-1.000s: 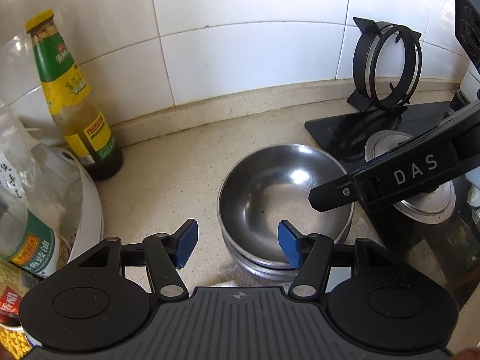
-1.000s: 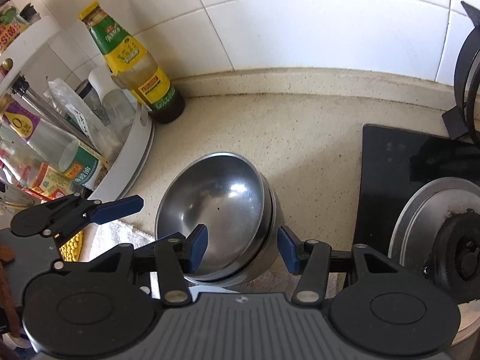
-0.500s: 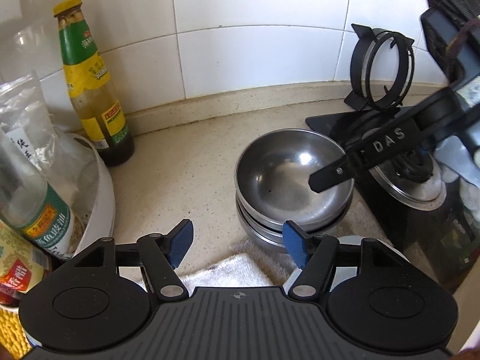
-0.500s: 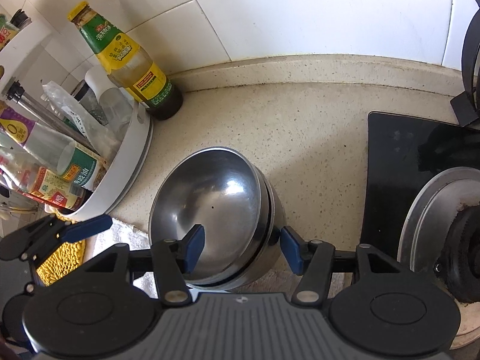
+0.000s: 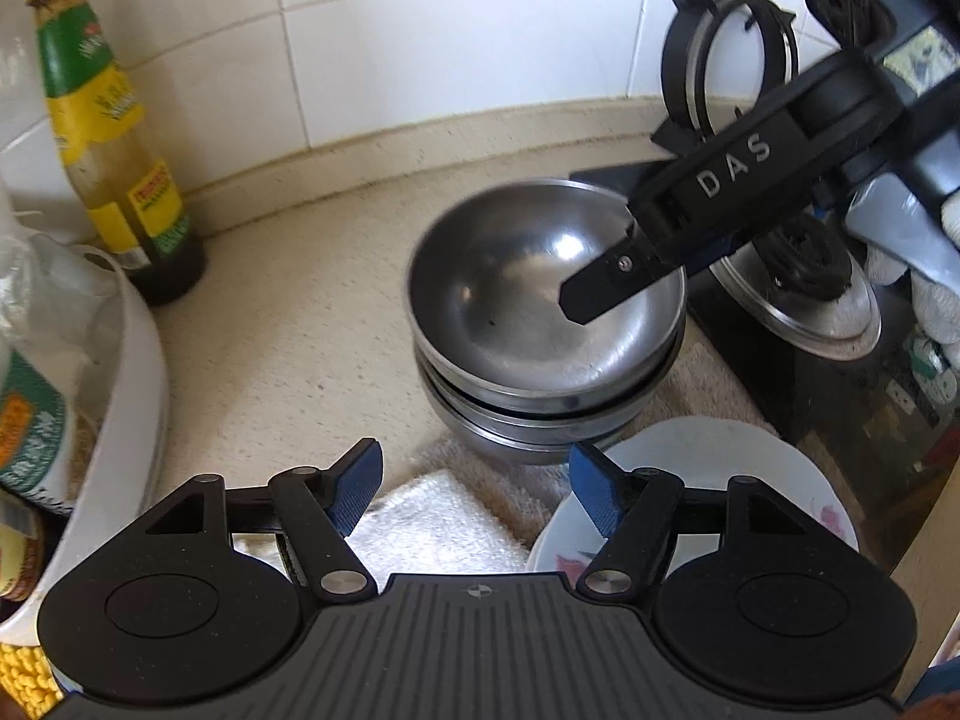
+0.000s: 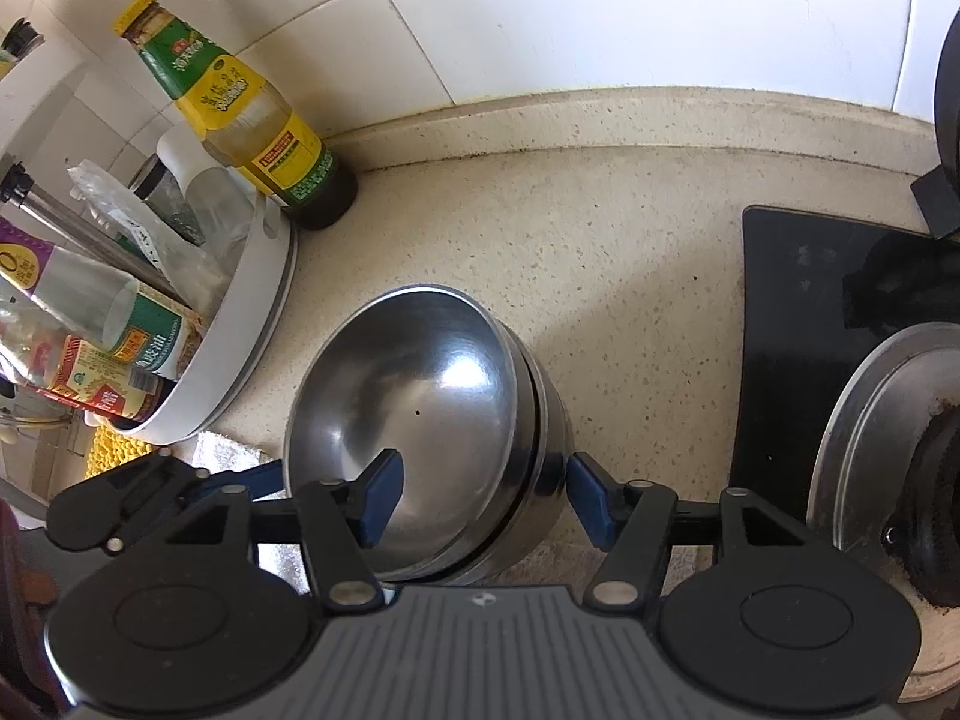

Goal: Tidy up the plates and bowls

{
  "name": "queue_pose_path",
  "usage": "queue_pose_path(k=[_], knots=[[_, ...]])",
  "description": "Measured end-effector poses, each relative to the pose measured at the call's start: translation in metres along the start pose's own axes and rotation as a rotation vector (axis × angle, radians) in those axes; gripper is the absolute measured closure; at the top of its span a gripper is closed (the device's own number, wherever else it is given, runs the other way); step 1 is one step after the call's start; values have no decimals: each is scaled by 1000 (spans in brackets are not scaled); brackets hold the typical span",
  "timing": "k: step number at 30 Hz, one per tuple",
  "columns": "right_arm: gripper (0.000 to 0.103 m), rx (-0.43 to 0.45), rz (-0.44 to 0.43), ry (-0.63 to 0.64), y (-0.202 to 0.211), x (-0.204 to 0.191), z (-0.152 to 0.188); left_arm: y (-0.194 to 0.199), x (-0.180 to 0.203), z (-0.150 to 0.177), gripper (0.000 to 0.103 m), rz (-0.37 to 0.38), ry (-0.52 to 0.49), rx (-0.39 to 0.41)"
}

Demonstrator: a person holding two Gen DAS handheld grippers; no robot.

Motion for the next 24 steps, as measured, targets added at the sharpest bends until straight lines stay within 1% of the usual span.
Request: queue_pose_path(k=[6,10,14,19,21,24], knots=[[38,-1,5,-39,-2,10,1,-19,11,-2,25,44,-43,-44],[38,-1,11,-61,-5,14,-1,-29,17,-8,20,70,-59,-58],[38,-1,23,-83,-8,18,-4,-38,17,-18,19,85,-58,-55],[38,34,37,-114,0,27,-15,-54,22,-36,19,89,-54,-45],[36,46,42,-112,3,30,-20,-56,22,-38,19,97,-60,-37],[36,49,55,-114,1,34,-29,-59,20,-37,16,112,-85,-22]])
Point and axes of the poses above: each gripper's, at about its wrist camera, not at the fingertips, and y roughly against the way its jaws point, x to its right, z to its underside, the point moved 4 cm from there along -y, roughly the way its jaws point, and after that the axes turned 13 degrees about y, right-handed, at the moved point
